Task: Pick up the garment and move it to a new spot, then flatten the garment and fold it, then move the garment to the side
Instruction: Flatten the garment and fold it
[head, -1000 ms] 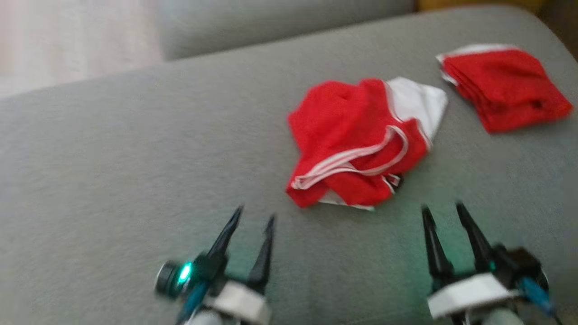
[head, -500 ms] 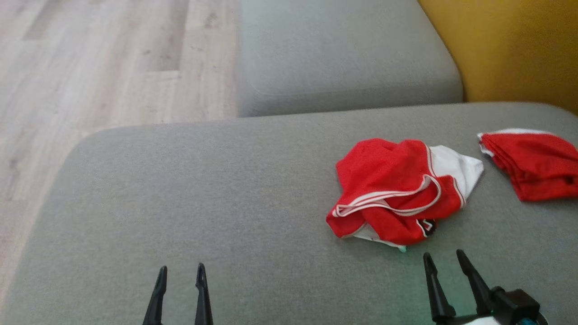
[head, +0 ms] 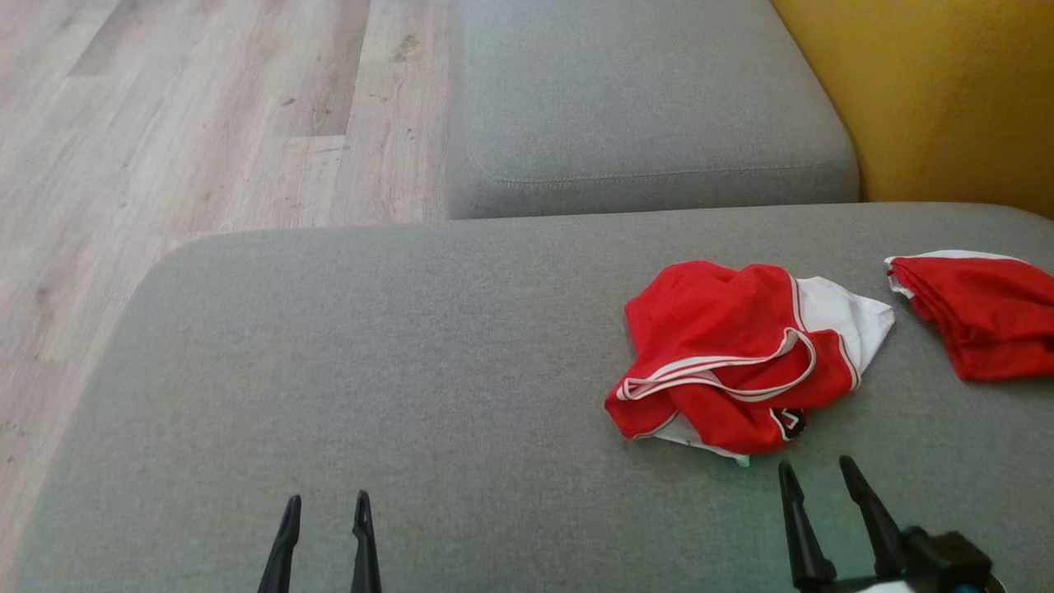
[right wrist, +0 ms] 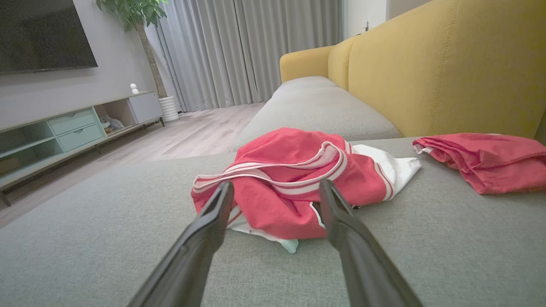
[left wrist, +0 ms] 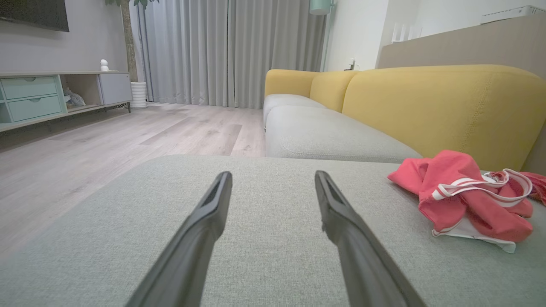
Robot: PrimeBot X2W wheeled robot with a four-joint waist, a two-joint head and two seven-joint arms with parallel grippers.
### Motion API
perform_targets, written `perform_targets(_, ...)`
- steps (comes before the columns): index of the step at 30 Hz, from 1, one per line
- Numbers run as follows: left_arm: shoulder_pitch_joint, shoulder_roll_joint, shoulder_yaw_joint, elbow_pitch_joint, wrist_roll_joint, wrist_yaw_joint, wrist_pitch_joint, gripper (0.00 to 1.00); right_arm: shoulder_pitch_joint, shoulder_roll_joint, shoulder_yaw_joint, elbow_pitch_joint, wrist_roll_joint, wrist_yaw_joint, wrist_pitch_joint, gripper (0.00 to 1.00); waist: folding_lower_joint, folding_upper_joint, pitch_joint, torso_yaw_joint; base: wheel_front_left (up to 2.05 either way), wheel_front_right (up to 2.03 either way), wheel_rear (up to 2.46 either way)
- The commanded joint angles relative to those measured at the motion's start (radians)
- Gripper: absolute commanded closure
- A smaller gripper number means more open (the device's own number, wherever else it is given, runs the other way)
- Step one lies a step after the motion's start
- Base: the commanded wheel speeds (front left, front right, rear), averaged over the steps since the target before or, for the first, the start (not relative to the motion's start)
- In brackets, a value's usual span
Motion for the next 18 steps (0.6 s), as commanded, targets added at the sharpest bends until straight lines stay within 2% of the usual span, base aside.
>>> perform_targets(1, -0.044, -0.004, 0.034, -0.027, 0.015, -0.005, -0.008, 0.00, -0.027, -0.004, 0.025, -0.034, -0.007, 0.007, -0.004, 0.00, 0.0000, -0.0001, 0.001, -0.002, 0.00, 0.00, 0.00)
perform_targets(11, -0.074, -0.004, 0.002, 0.014, 0.023, -0.020, -0.008, 0.00, -0.034, -0.006, 0.026, -0.026, 0.001, 0.007, -0.004, 0.00, 0.0000, -0.0001, 0.015, -0.017, 0.00, 0.00, 0.00)
perform_targets(18, -0.216, -0.004, -0.109, 0.130, 0.032, -0.055, -0.008, 0.00, -0.073, -0.024, 0.046, -0.037, 0.005, 0.007, -0.004, 0.00, 0.0000, -0.0001, 0.099, -0.076, 0.00, 0.00, 0.00)
